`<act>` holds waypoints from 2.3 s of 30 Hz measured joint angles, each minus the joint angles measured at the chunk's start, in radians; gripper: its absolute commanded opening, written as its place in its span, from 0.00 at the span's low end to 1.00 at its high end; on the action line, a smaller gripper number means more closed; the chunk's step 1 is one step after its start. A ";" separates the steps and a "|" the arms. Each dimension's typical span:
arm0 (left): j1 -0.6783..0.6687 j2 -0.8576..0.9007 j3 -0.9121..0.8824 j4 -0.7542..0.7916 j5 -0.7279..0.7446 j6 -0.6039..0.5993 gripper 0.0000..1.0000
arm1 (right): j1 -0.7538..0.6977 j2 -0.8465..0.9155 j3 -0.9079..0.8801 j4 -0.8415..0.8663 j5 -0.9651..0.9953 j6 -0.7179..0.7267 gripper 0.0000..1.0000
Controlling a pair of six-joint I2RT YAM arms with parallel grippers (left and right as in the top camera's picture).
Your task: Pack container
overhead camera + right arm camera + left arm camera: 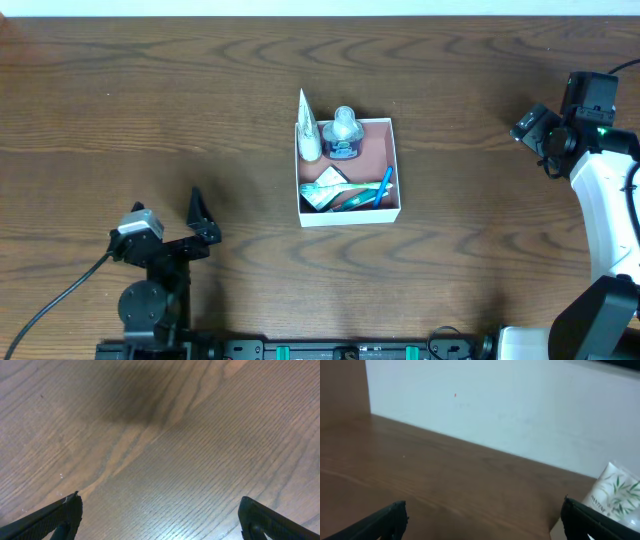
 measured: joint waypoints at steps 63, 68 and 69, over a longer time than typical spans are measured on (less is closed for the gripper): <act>-0.001 -0.090 -0.212 0.067 0.045 0.001 0.98 | 0.017 -0.037 -0.003 0.000 0.002 0.000 0.99; -0.001 -0.090 -0.212 0.066 0.045 0.001 0.98 | 0.116 -0.222 -0.061 0.005 0.032 -0.001 0.99; -0.001 -0.090 -0.212 0.065 0.045 0.001 0.98 | 0.135 -0.263 -0.080 0.007 0.038 -0.001 0.99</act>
